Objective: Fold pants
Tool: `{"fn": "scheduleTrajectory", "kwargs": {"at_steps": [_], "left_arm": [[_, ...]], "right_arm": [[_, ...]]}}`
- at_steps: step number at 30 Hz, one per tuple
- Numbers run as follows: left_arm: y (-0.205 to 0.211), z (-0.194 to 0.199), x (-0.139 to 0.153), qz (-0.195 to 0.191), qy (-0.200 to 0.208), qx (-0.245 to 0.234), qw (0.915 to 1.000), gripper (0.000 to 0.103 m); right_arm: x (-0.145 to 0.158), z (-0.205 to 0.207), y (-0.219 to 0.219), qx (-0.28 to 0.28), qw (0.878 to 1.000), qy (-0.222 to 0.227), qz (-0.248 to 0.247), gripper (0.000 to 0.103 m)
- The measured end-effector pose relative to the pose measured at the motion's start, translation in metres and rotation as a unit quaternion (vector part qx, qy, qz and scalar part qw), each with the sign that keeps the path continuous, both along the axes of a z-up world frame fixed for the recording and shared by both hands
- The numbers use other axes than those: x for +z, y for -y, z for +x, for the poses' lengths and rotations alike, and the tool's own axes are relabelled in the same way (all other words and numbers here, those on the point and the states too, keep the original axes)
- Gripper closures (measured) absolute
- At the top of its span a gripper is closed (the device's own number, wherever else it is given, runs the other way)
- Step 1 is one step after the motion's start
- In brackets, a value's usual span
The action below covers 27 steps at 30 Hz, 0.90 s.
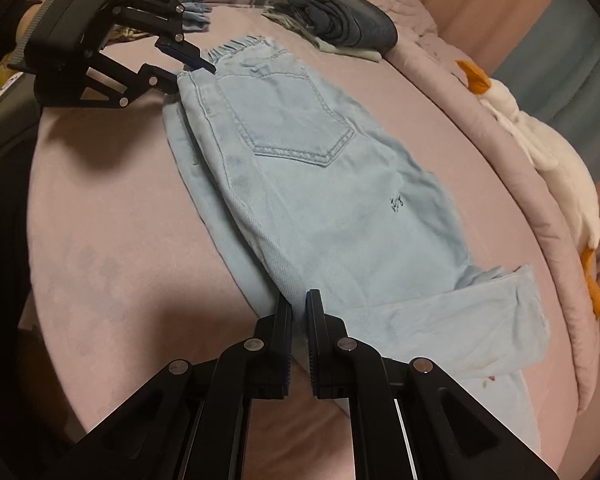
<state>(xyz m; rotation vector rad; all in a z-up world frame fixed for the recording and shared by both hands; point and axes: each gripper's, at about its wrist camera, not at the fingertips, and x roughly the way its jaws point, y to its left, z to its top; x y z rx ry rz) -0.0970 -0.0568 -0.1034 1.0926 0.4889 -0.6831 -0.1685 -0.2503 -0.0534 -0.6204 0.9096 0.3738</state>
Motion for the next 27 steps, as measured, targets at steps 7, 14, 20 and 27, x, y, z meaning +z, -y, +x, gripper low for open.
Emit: {"fn": "scheduleTrajectory", "kwargs": {"at_steps": [7,14,20,27], "left_arm": [[-0.013,0.001,0.004,-0.024,0.010,0.032,0.9991,0.058],[-0.029,-0.008,0.042,-0.116,-0.048,0.060,0.9903,0.047],[0.022,0.005,0.043,-0.217,-0.104,0.093,0.9660,0.045],[0.056,0.024,0.005,-0.200,-0.169,0.126,0.9567,0.047]], "right_arm": [[-0.008,-0.008,0.000,-0.016,1.000,-0.001,0.006,0.090],[0.034,-0.026,0.028,-0.051,0.989,-0.010,0.137,0.073],[0.019,0.004,0.041,-0.133,0.965,0.000,0.228,0.073],[-0.008,0.018,0.057,-0.166,0.946,-0.059,0.272,0.073]]}}
